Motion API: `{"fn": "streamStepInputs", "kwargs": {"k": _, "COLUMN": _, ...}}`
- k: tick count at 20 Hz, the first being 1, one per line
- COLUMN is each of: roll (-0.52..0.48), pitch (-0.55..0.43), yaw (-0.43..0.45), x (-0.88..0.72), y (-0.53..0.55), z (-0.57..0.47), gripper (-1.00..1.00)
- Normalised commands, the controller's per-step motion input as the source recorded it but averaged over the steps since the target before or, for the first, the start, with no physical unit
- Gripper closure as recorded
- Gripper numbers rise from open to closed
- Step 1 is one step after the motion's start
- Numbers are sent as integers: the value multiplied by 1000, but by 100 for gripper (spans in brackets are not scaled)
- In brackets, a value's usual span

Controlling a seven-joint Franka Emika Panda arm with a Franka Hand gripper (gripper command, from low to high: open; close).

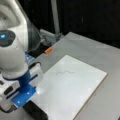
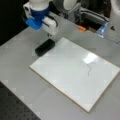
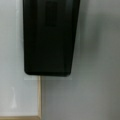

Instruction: Erasing curve lines

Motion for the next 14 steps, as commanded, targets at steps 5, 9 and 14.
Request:
{"fn": "streamStepInputs", "kwargs": {"k": 5, "roll": 152, "pitch": 50, "yaw": 16, "x": 228, "y": -85, "z": -30, "gripper": -100}}
{"fn": "streamStepInputs", "kwargs": {"k": 9, "roll": 181, "pitch": 51, "yaw": 11, "x": 263, "y": -72, "z": -62, "gripper": -100}}
{"fn": "streamStepInputs", "kwargs": {"k": 14, "roll": 148, "pitch": 29, "yaw": -7, "x": 261, "y": -98, "z": -41, "gripper": -100}}
